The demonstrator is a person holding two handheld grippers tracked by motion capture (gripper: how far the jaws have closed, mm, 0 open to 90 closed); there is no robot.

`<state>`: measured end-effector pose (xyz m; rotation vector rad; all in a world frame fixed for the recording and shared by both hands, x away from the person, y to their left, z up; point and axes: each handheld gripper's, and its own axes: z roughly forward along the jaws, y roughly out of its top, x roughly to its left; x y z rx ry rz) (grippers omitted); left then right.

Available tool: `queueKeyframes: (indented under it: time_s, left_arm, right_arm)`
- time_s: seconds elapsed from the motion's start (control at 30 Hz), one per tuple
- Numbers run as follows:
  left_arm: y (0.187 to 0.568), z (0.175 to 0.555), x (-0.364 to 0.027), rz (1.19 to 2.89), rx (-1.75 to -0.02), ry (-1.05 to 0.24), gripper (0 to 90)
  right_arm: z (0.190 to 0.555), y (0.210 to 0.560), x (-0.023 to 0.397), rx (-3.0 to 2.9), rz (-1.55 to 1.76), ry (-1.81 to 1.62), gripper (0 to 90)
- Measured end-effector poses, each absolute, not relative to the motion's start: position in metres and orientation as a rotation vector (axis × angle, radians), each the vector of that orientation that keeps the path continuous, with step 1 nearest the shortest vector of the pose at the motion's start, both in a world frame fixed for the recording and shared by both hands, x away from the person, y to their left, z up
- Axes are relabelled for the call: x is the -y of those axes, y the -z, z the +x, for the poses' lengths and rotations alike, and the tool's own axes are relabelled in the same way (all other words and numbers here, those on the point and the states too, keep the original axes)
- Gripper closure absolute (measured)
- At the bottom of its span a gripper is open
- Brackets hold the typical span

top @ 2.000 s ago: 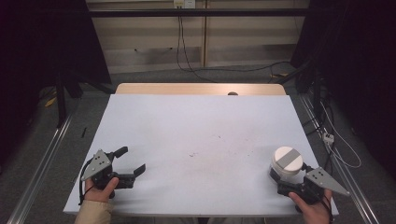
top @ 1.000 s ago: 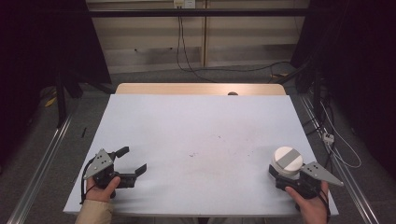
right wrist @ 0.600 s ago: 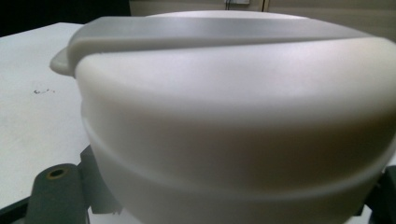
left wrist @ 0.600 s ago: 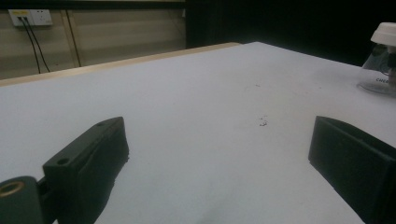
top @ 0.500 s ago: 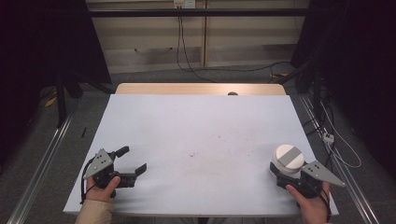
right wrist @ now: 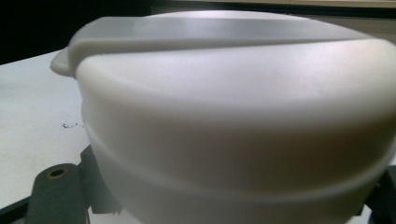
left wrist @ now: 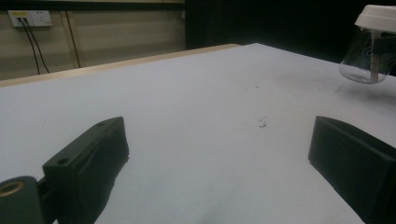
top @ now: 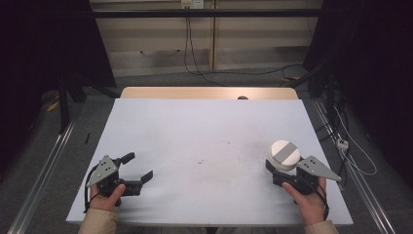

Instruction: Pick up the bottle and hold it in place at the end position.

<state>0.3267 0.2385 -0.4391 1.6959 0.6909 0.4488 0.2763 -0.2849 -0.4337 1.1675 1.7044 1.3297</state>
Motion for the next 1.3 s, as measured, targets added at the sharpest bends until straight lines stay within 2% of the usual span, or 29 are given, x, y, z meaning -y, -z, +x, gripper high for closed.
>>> queueKeyframes:
  time_s: [0.47,1.3]
  left_arm:
    - [0.439,0.327,-0.238,1.698,-0.689,-0.451,4.4]
    - [0.440,0.328,-0.238,1.693,-0.684,-0.439,4.3]
  right_arm:
    - [0.300,0.430,0.256,-1.756,1.140,-1.365,18.3]
    - [0.325,0.430,0.230,-1.790,1.124,-1.387,18.3]
